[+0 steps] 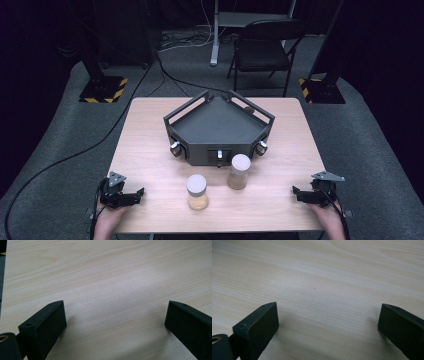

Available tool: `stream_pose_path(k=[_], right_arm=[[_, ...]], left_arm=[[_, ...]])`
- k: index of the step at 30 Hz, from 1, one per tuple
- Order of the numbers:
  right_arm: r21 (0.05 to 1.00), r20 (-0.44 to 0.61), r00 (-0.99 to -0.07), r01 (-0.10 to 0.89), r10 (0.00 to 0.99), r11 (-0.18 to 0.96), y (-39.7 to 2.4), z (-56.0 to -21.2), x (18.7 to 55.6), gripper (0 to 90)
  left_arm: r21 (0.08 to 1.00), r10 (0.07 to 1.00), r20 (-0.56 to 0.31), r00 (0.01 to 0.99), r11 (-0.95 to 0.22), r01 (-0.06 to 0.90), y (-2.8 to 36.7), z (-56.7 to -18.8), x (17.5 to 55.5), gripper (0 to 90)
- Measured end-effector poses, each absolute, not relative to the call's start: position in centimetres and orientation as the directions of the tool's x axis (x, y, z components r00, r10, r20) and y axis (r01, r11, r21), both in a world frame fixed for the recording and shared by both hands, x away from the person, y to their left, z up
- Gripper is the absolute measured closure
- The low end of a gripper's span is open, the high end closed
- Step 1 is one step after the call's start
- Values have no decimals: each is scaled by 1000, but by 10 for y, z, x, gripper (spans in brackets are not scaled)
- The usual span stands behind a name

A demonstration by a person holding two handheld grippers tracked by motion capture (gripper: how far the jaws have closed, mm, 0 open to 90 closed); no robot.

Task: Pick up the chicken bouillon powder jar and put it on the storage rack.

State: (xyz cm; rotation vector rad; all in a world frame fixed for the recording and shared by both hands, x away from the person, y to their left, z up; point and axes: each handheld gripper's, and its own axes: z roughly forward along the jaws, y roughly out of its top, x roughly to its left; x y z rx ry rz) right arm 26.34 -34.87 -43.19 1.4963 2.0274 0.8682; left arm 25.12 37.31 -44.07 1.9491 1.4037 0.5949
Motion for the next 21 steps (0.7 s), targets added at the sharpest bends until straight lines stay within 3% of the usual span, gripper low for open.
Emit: stream_pose_path(k=[13,21], right_arm=[[730,-4,-292,653,956,203,-349,-434,263,12],[730,-2,-288,654,958,199,-348,-434,264,3]], left_arm=[[729,944,-17,329,-213,650,375,-440,252,24],[737,937,-96,337,-160,656,389,-436,252,67]])
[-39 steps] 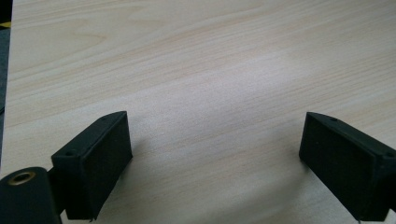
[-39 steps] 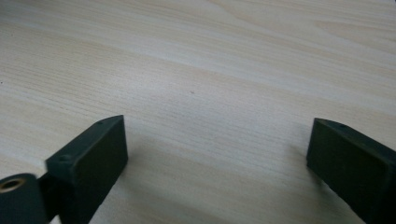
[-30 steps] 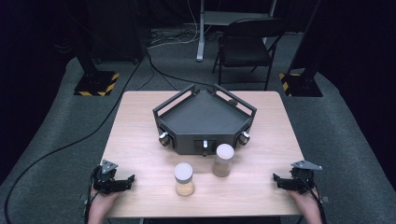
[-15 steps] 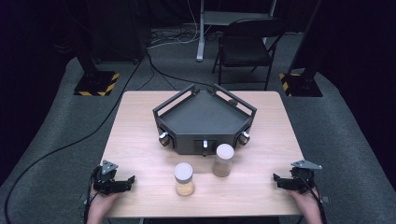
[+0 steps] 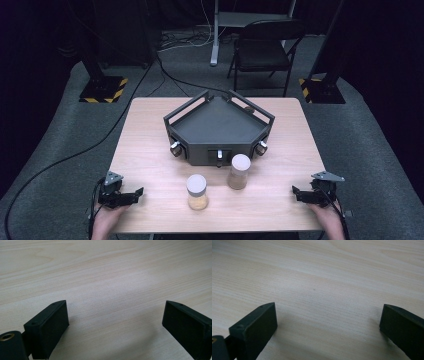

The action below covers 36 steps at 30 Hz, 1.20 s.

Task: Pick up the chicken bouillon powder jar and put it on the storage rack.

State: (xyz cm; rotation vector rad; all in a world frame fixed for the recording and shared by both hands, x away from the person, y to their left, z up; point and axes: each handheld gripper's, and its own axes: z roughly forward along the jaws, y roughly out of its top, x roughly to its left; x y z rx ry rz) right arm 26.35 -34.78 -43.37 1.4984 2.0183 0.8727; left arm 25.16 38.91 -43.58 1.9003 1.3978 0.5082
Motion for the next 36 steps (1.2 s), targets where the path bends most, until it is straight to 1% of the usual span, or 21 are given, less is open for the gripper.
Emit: stream_pose_path(k=[6,17,21,30,33,36], right_arm=[[729,-3,-296,653,955,205,-349,-434,264,0],[729,-4,-294,654,956,204,-348,-434,264,0],[728,-4,-295,654,955,205,-348,-434,265,0],[728,-4,-295,654,956,205,-348,-434,265,0],[728,-4,-295,654,955,205,-348,-434,264,0],[729,-4,-296,653,955,205,-348,-434,265,0]], left_arm=[[774,938,-100,333,-138,618,394,-428,240,65],[830,917,-155,367,-81,552,414,-417,224,68],[847,914,-170,368,-55,529,418,-408,217,87],[860,895,-167,414,-73,505,420,-390,210,94],[869,889,-151,433,-90,487,420,-388,208,96],[873,883,-154,444,-89,480,420,-386,207,97]])
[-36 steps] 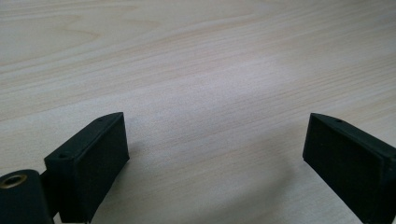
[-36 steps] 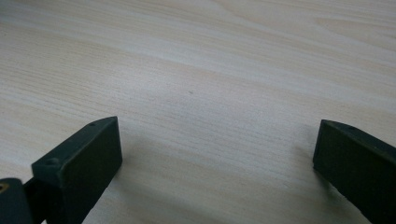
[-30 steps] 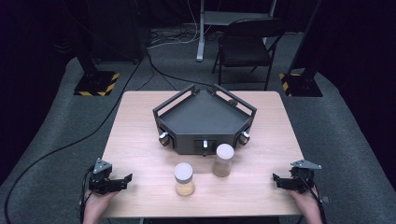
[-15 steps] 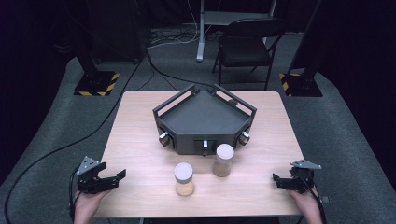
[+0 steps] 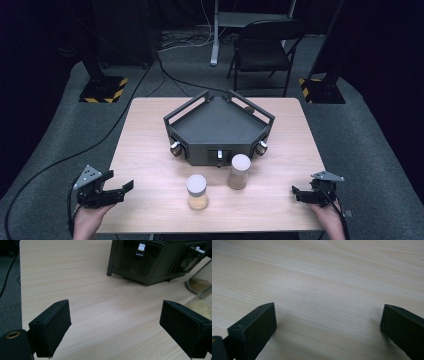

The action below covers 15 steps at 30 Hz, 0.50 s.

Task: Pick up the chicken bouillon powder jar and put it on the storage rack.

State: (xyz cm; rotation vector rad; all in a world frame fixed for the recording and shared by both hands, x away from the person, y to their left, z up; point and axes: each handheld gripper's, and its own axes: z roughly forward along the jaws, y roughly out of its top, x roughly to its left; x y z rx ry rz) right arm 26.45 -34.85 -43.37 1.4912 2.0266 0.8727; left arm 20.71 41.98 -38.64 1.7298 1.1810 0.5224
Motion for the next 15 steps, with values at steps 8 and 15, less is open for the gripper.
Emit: stream_pose_path(k=[8,15], right_arm=[[728,-4,-296,653,955,206,-348,-434,265,0],[729,-5,-296,653,955,206,-348,-434,265,0]], left_arm=[[879,863,-128,489,-130,458,413,-375,206,100],[888,816,-167,553,-119,443,412,-370,209,99]])
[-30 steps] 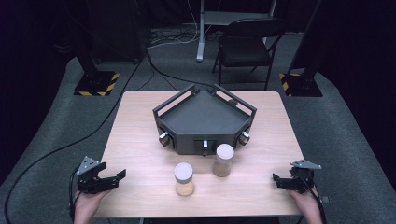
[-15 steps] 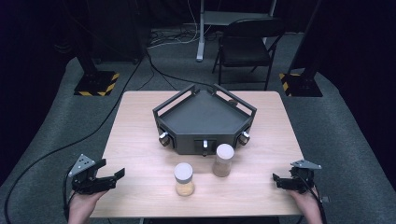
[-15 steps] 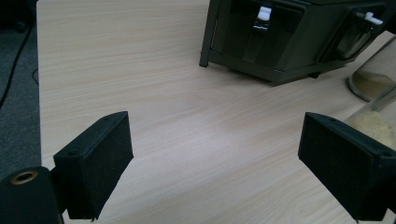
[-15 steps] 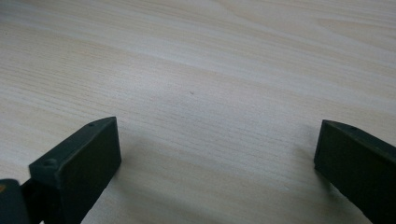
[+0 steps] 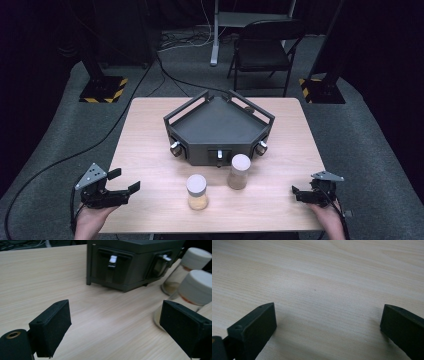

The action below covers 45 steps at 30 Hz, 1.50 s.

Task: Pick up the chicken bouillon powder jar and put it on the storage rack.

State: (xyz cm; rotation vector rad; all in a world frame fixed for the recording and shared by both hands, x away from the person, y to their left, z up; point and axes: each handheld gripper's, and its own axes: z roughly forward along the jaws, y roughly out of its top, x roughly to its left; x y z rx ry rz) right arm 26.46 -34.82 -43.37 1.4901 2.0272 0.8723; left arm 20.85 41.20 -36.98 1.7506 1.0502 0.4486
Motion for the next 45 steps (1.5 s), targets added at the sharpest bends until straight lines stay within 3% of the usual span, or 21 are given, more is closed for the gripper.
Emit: stream_pose_path(k=[27,45], right_arm=[[729,-4,-303,652,953,210,-349,-434,265,0],[729,-4,-304,651,953,211,-349,-434,265,0]], left_arm=[[887,692,-109,713,-255,384,350,-355,223,89],[884,653,-87,752,-298,361,313,-368,231,86]])
